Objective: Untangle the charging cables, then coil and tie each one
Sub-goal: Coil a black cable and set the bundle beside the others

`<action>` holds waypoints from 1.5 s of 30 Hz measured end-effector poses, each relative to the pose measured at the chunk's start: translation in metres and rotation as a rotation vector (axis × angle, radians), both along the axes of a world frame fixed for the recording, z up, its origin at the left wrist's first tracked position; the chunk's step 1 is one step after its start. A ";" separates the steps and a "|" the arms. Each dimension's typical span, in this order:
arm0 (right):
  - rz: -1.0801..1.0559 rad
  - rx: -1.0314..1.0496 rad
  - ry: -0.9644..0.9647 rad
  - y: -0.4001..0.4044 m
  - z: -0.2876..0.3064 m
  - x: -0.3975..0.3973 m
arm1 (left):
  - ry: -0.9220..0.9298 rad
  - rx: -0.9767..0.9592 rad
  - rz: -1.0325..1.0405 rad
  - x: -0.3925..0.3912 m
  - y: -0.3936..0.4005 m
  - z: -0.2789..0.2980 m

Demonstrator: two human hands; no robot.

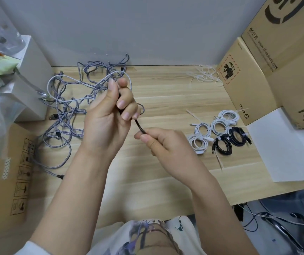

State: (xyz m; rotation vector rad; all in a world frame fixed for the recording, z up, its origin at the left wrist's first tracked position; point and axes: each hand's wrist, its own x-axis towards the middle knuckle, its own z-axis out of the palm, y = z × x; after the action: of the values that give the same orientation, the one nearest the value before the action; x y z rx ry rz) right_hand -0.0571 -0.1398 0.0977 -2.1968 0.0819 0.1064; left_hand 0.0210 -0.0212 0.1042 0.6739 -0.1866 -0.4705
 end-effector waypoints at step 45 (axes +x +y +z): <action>-0.491 0.502 -0.333 0.013 0.005 0.024 | -0.073 0.496 -0.327 -0.011 -0.025 0.008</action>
State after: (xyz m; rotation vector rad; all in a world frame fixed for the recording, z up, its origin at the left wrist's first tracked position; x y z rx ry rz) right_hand -0.0333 -0.1268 0.1028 -1.6144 0.3625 -0.4647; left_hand 0.0101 -0.0461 0.1119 1.1559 -0.2538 -0.8197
